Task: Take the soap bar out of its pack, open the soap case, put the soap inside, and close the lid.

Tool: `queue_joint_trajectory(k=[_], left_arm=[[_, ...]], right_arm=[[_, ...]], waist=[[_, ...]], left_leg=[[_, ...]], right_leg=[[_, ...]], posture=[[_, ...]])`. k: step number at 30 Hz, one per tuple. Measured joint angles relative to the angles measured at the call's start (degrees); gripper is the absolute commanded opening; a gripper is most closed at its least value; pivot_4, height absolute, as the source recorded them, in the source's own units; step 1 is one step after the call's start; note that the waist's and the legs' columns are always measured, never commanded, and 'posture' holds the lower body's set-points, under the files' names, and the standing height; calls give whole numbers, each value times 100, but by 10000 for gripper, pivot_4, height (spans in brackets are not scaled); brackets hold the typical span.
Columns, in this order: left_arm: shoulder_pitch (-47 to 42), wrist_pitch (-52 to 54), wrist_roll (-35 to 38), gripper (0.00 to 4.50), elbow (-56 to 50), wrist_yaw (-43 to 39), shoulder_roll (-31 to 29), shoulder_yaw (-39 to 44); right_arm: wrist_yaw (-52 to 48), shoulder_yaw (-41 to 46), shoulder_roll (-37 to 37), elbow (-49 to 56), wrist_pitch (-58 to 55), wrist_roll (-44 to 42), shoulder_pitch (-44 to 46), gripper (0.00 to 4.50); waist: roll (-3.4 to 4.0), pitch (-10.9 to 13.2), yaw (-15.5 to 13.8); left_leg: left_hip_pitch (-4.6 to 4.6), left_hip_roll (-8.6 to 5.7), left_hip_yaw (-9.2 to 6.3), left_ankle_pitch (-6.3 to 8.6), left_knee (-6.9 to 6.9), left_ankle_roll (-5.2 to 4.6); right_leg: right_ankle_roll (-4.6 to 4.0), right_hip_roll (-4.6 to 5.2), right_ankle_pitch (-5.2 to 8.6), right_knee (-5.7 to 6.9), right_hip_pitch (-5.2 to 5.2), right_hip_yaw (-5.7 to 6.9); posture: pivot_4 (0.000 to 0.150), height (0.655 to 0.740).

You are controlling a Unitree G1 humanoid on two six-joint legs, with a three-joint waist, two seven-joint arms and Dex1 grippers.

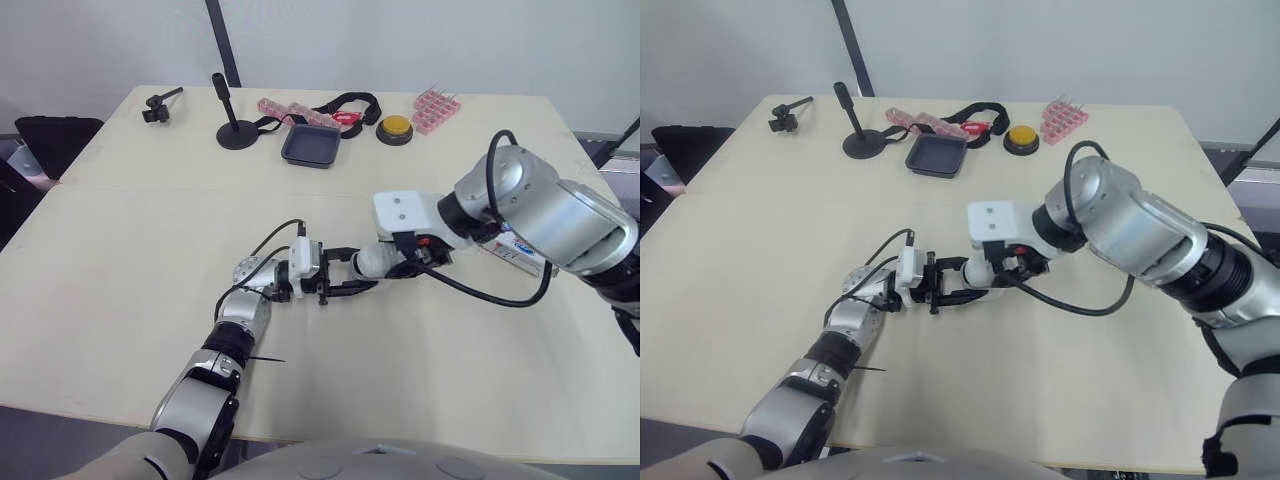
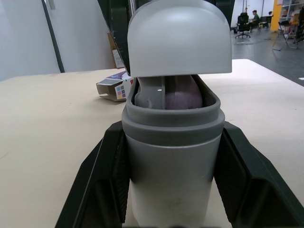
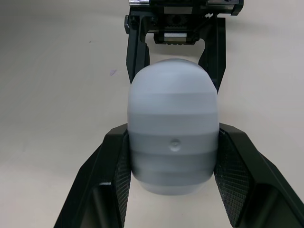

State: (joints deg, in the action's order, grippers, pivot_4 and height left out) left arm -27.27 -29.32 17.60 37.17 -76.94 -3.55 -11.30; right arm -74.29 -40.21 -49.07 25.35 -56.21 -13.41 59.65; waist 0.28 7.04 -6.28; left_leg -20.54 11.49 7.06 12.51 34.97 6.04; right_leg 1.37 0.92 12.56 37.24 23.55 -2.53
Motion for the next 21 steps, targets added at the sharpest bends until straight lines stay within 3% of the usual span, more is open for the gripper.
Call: queue_joint_trajectory(k=[21], left_arm=[[0,73,-39,18769,-19,208,-11,-3]], right_arm=[[-148,-331,371,-248,-93,485,305,19480]], waist=[[-7,-5,28]], left_leg=[[10,0,1,-2,2,1]], right_leg=[[0,0,0,5,-1,-3]], posture=[[1500,7400]])
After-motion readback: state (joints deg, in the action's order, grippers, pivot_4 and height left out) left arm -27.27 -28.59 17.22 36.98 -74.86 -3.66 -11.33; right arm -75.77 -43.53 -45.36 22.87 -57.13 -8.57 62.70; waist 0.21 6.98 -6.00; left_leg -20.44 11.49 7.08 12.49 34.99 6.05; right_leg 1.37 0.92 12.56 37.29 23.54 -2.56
